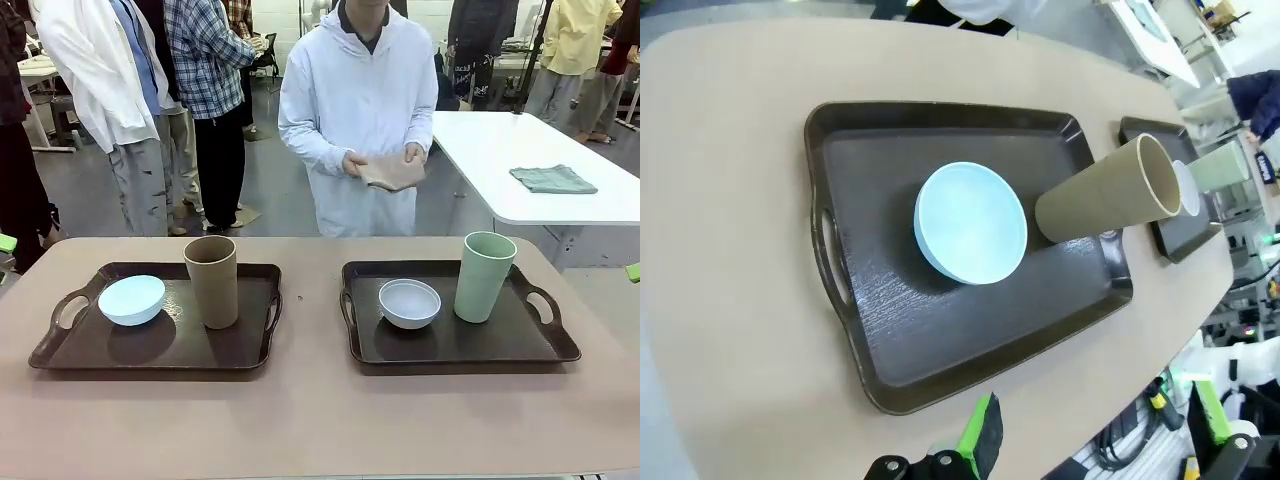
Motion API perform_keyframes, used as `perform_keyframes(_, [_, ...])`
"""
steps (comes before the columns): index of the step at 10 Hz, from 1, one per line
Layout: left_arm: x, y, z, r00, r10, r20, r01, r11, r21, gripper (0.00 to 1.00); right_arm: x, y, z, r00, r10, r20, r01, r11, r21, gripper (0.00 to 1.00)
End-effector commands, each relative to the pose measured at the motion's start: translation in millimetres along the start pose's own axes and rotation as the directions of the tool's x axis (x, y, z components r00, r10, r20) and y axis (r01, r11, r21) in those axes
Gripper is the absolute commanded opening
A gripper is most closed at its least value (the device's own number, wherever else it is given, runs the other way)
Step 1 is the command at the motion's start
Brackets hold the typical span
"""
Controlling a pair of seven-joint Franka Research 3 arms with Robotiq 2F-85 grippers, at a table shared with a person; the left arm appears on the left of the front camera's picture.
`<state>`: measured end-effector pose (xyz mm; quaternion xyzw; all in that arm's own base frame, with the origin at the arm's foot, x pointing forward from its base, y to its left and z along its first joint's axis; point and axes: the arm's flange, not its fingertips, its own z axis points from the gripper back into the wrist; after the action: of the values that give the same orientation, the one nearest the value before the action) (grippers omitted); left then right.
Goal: Set up a tray with a mat and arrange the tableware.
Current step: Pick up the Picnic Bowl and Reusable plastic cup from the Handle tray in front of the human's position and hold them in the air.
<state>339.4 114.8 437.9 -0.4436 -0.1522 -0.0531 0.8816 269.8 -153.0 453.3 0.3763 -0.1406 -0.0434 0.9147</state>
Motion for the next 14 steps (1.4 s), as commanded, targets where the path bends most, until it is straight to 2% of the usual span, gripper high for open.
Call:
perform_keyframes(1, [0.0,1.7,1.2,1.000,0.001,0.005,-0.001,1.000,-0.014,1.00,-0.6,0.6,0.5,1.000,-0.003,-0.005,0.003,1.000,-0.008,1.00])
perform_keyframes(14, [0.0,1.7,1.2,1.000,0.001,0.005,-0.001,1.000,-0.014,1.00,-0.6,0.6,0.5,1.000,-0.003,-0.005,0.003,1.000,-0.008,1.00])
